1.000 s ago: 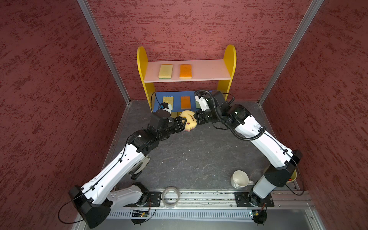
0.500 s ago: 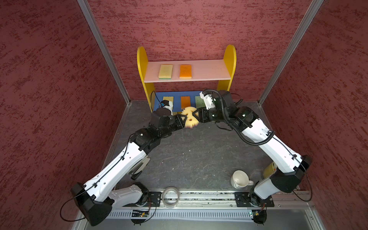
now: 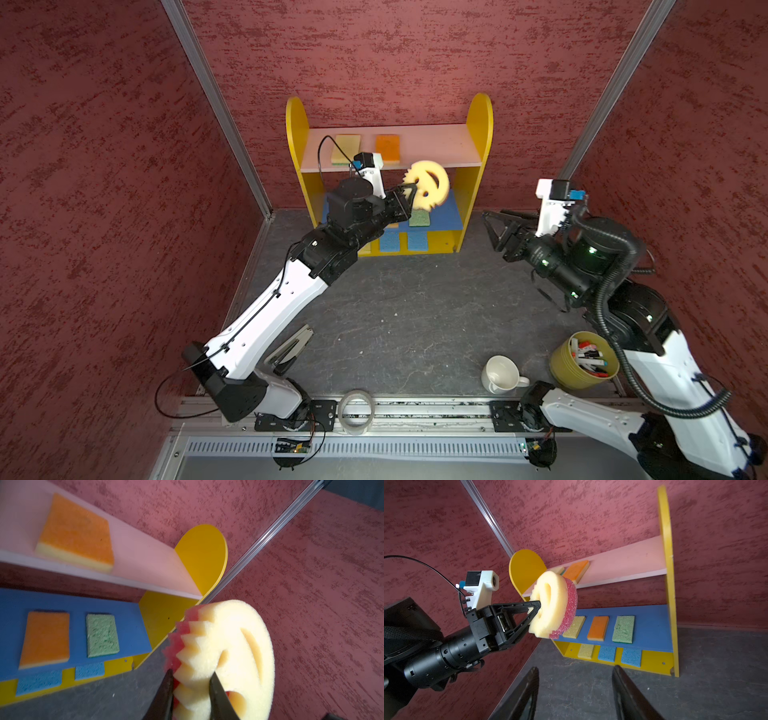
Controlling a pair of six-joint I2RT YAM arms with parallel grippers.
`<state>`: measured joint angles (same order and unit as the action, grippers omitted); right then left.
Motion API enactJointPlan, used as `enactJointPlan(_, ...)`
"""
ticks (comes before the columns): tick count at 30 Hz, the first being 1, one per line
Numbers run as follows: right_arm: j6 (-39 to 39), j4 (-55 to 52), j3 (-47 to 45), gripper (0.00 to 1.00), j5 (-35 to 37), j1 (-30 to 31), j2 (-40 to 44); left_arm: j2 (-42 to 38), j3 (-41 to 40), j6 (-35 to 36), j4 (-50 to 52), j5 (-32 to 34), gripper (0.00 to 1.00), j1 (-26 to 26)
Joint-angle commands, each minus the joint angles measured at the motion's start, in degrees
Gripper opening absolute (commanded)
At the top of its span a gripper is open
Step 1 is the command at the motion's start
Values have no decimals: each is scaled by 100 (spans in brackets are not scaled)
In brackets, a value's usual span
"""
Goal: Arrange cleaning sponges on a shelf
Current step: Place the cleaning sponge on the shelf.
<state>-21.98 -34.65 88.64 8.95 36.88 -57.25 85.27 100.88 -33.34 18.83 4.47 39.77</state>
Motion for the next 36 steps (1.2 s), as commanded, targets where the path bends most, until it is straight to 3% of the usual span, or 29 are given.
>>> enactJointPlan(1, 115, 56, -587, 58, 584, -32, -138, 601, 731, 584, -52, 336, 5, 57)
enactJointPlan(8, 498, 791, -1569, 56, 165, -32, -123, 2172, 2779, 1088, 267, 604, 6, 37)
enactJointPlan(15, 935, 1174, -1588, 54, 186, -45, -581, 3612, 4754, 1192, 1018, 757, 7, -169)
enactJointPlan(23, 787, 1561, -1376, 53, -581, -298, -1315, 3820, 4833, 1094, 868, 850, 9, -495)
enactJointPlan(36, 304, 1900, -1795, 53, -1015, -640, -1385, 4088, 4903, 970, 452, 634, 12, -648)
